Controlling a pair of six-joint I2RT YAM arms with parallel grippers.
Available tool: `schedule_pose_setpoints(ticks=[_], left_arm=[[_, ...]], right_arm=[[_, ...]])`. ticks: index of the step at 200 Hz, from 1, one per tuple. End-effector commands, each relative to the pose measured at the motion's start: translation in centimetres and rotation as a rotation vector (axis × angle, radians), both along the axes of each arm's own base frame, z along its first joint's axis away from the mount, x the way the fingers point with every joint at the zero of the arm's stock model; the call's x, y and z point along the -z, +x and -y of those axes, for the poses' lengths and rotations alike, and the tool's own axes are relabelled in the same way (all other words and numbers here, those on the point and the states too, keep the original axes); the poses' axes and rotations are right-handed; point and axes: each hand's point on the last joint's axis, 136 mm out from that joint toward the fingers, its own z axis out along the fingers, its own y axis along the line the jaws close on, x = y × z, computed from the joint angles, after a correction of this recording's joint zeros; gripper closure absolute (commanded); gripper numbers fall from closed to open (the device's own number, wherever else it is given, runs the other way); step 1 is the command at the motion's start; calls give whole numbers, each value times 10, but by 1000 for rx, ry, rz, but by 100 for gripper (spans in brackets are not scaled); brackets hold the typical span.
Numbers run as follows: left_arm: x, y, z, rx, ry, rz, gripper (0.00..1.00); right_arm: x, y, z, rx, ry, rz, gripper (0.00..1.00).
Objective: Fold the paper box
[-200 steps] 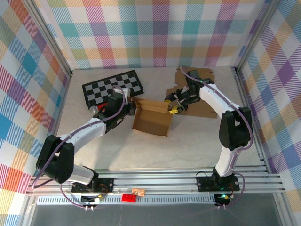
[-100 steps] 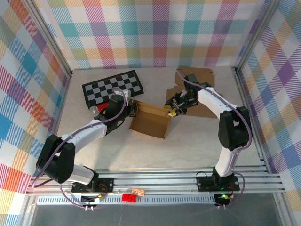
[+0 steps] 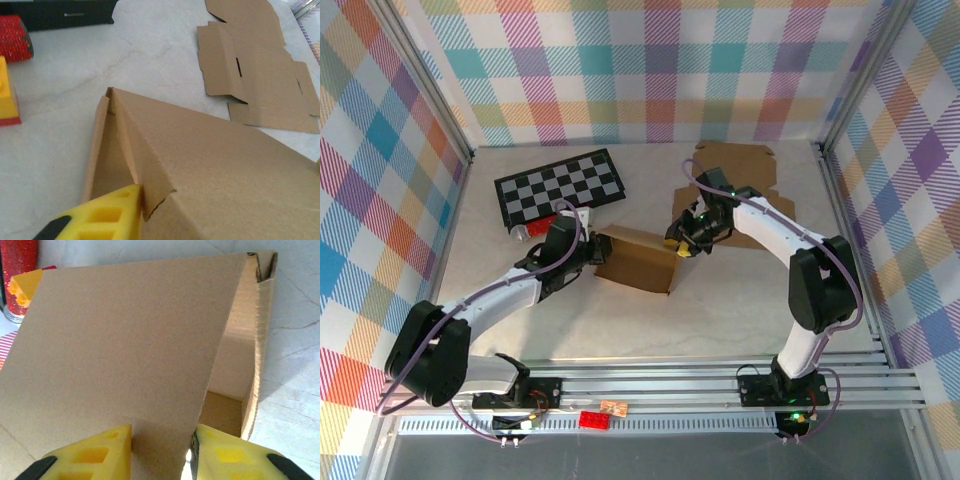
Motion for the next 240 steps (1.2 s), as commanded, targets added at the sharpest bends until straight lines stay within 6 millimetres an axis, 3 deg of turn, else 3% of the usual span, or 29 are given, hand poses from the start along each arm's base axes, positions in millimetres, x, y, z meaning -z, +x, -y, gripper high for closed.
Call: schedule_pose_setpoints(ticks=[1,58,120,128,169,240], left_arm=[[-6,-17,7,39,-43,-29,73],[12,-46,1,54,-58,-142,63],[21,-61,1,54,-79,-226,54],[21,-63,2,57,-92,-236,47],[20,-82,-4,40,-102,-325,40],[0,-139,6,149,-211,-560,37]], right_arm=[[-2,-6,3,-32,-29,55,66],[9,-11,1,-59,-71,63,68],[10,-13,-2,-73,-123,90,69],[10,-14,-3,-76,-130,90,69],[8,-14,-1,-78,-147,98,70],[8,-15,2,-84,-167,100,70]])
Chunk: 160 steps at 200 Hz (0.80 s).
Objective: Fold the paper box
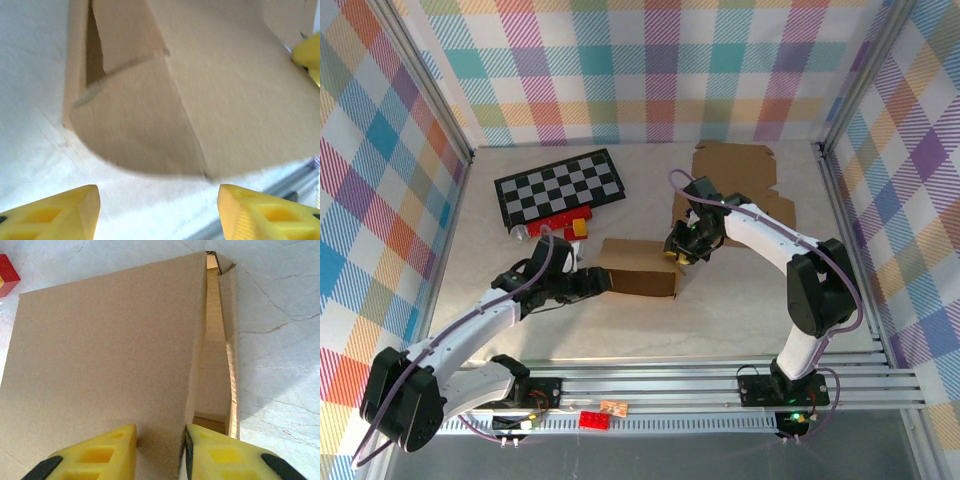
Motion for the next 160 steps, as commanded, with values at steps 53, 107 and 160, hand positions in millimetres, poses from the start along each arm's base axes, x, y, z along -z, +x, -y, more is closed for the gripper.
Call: schedule_pose_setpoints(ticks=[53,107,160], left_arm=[[-79,-46,18,115,-194,-84,40],[-158,7,-29,-132,25,-28,43],[-89,82,-50,-196,200,-161,42]], right_arm=[[-8,-1,2,-25,-23,26,70],[-10,1,3,-34,-39,39,70],[-7,1,4,-53,-54,37,70]])
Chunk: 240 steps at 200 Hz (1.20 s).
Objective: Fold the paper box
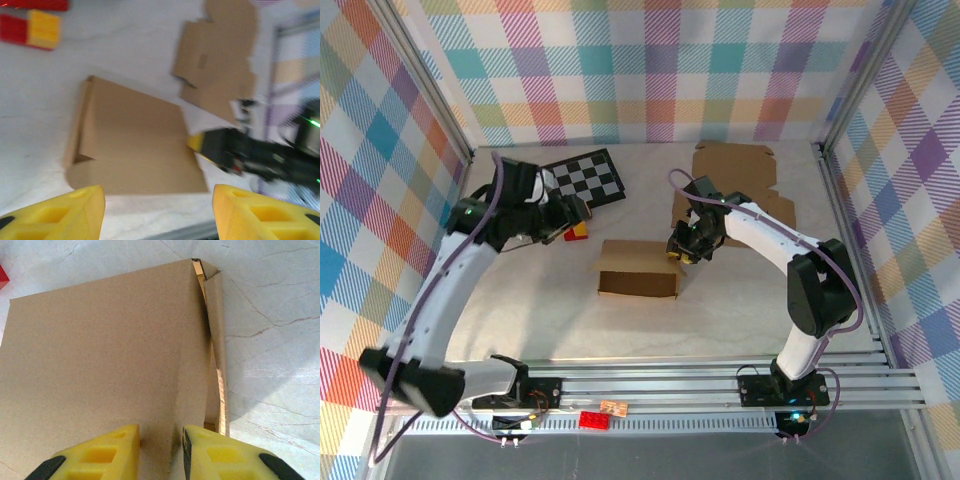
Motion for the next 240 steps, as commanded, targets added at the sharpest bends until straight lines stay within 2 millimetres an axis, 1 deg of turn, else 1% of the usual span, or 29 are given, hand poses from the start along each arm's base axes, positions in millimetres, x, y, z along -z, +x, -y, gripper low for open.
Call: schedule_pose_setpoints(ticks=[1,15,27,44,68,113,162,182,212,240], left_arm=[[68,7,-7,34,116,-185,42],[100,13,-3,69,140,-257,42],[119,17,4,99,133,-292,43],[139,19,13,129,111,-314,44],[159,14,16,142,117,-329,46],[183,1,17,161,123,-365,47],[200,-3,18,175,137,-378,46],[205,-5,19,183,144,-389,46],[209,-5,22,193,152,-384,46],[213,-6,24,200,157,-387,46]], right_arm=[[-6,1,-3,-33,-12,18,71],[-4,2,-3,-39,-17,15,71],[-3,3,-2,-39,-20,14,71],[-1,2,-3,-43,-21,11,71],[2,2,-2,-42,-28,4,71],[7,0,0,-47,-39,-3,71],[14,-6,5,-88,-68,-11,69],[15,-8,11,-110,-95,-6,63],[16,-14,20,-143,-130,14,49],[26,-18,24,-185,-154,12,41]])
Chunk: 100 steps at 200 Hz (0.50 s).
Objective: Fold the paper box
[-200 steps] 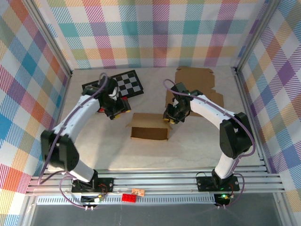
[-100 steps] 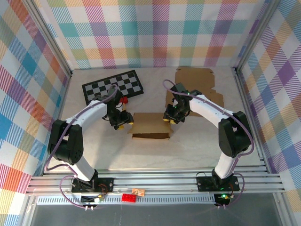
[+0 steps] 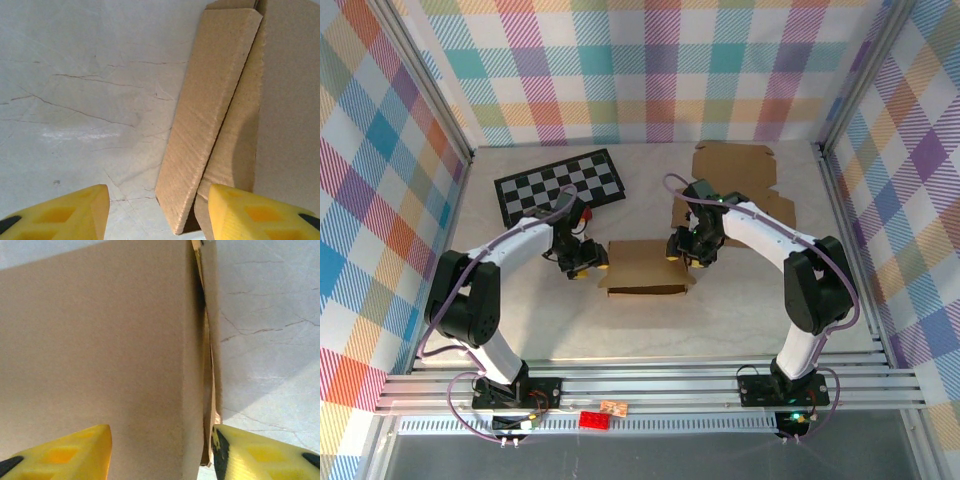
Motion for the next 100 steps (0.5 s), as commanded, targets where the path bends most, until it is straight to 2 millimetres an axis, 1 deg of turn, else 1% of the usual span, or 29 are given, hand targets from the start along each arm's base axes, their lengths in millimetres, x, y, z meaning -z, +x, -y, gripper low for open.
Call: schedule_pose_setpoints(ticks=[1,18,39,79,100], left_arm=[[8,-5,3,32,3,-8,46],[11,-6,4,36,6,-16,46],[12,-5,4,34,6,-12,46],[9,-1,11,40,-25,0,46],[2,1,10,29,-22,21,47]], right_arm=[[10,-12,9,-65,-52,-12,40],[15,-11,14,-79,-86,-14,39],[21,-10,21,-90,-114,-21,39],[23,-9,18,-102,-105,-19,51],[26,-9,21,-98,-120,-26,51]])
